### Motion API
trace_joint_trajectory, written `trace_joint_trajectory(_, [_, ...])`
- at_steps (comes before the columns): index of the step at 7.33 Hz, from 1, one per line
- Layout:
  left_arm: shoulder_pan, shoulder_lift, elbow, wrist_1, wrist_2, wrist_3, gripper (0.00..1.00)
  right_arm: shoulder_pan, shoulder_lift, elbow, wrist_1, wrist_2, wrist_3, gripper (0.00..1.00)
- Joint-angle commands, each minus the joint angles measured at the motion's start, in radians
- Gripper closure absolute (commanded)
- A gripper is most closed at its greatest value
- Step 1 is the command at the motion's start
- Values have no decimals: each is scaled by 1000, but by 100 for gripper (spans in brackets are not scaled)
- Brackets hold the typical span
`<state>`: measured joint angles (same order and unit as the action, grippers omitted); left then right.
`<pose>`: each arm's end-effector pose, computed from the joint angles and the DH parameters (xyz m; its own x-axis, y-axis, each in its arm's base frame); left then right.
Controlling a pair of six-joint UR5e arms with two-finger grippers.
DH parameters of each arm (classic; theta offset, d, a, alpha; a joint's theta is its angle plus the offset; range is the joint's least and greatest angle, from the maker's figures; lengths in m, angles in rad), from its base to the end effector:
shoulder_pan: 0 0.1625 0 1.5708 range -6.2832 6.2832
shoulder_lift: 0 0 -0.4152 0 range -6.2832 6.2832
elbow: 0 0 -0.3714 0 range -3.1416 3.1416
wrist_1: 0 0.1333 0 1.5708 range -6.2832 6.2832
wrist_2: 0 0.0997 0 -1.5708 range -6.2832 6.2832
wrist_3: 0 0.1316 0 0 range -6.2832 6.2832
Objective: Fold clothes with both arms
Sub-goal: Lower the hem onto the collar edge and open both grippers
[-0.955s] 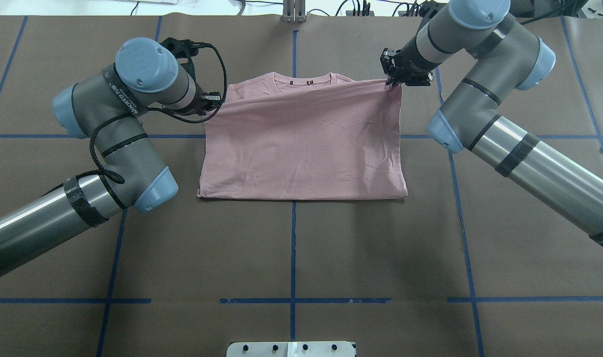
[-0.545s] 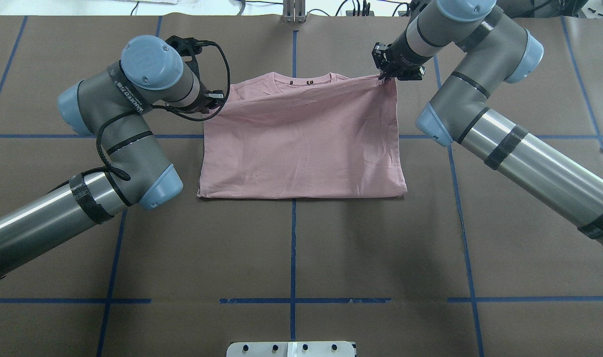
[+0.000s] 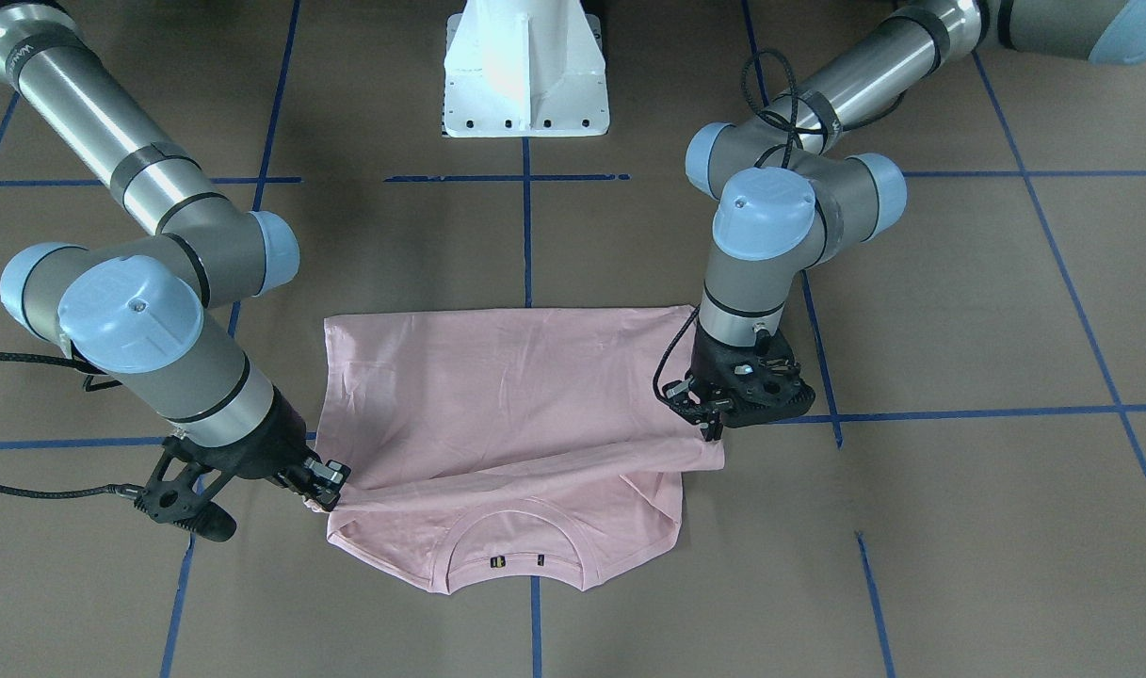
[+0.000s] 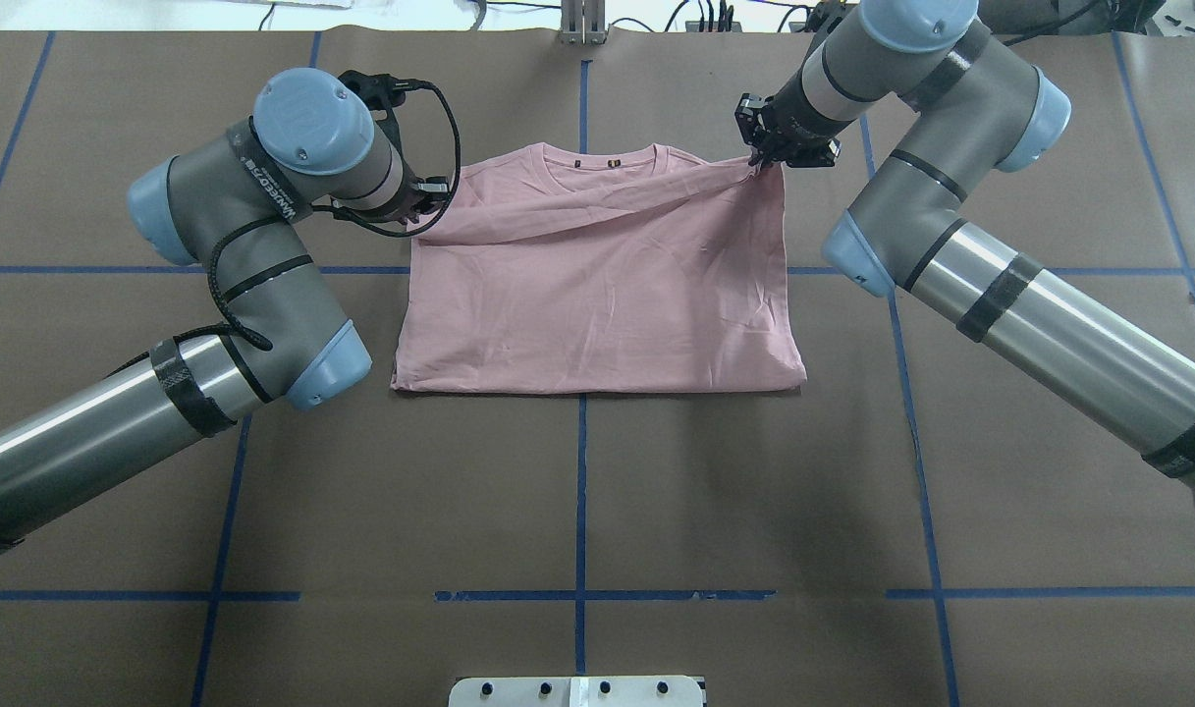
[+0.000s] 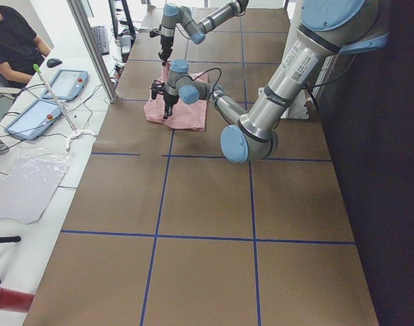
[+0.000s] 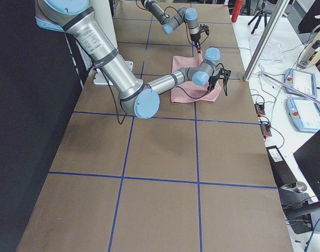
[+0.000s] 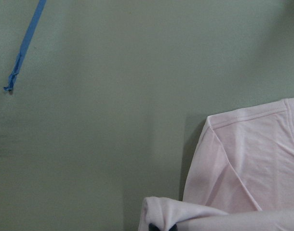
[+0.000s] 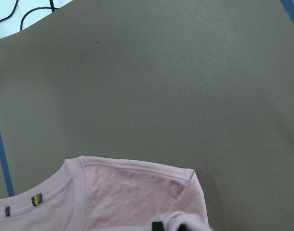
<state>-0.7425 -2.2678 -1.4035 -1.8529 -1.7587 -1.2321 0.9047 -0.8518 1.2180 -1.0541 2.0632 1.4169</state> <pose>0.4787 -0.5868 0.3098 0.6658 -0.1679 -0.7270 0.3638 0.9237 0.1198 -0.4218 -0.6518 0.3385 0.4593 0.3658 0.8095 -0.4015 0.8984 -0.1782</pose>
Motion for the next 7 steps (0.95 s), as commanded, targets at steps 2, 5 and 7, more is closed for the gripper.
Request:
trace_joint_trajectory(2, [-3,-15,0,3,-1,-61,0,14,2,12,0,49,7,0])
trace_joint_trajectory(5, [-5,-4,-60,14,-4,-70,0,-59,-232,313,-14,46,51,0])
trace_joint_trajectory(7, [-3,-6,-68,15,-5,-91,0,-178,-385,444,-23,-64,79,1])
